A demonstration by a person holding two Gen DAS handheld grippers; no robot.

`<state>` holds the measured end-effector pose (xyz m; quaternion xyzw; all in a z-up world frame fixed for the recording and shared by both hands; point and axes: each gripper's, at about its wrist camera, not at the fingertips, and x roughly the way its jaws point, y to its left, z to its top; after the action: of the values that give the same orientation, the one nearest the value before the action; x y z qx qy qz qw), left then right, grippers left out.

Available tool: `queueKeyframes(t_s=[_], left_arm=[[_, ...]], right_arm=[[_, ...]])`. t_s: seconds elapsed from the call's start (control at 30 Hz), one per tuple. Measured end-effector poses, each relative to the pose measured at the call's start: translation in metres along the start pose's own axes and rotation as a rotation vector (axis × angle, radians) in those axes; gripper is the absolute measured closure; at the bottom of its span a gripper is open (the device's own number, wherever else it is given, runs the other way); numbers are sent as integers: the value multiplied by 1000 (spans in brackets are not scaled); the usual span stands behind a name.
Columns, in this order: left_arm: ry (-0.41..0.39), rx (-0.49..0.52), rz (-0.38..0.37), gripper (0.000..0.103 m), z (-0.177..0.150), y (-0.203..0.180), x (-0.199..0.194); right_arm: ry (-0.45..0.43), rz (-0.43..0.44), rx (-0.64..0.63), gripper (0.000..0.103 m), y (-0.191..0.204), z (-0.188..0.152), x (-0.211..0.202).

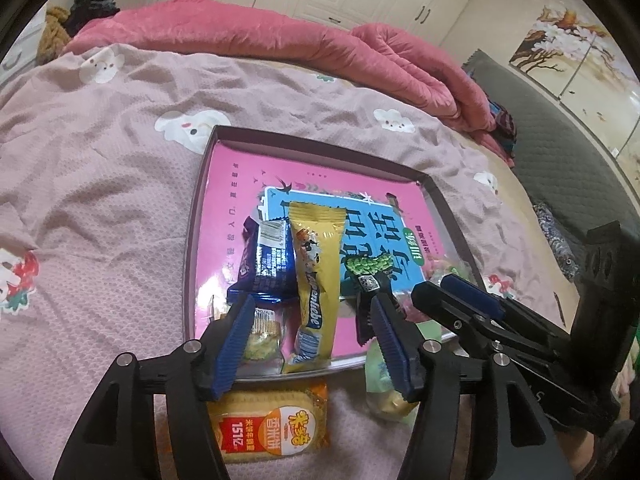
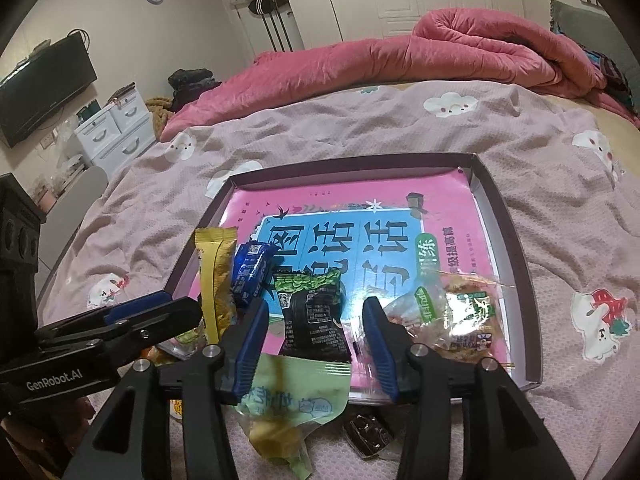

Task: Organize snacks
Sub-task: 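Open both tools and withdraw them from the tray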

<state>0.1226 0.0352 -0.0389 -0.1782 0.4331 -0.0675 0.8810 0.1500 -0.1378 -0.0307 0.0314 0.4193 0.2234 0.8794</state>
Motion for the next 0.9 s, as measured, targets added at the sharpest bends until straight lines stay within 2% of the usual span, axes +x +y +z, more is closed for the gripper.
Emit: queueKeyframes(t_s=[0.3, 0.9], left_arm=[[-11, 14, 19, 28, -2, -3, -8], [-38, 24, 22, 25, -5, -6, -25]], right_arm=[[-7, 0, -5, 49, -2, -3, -8], [-67, -20, 6, 42, -12, 0, -39]])
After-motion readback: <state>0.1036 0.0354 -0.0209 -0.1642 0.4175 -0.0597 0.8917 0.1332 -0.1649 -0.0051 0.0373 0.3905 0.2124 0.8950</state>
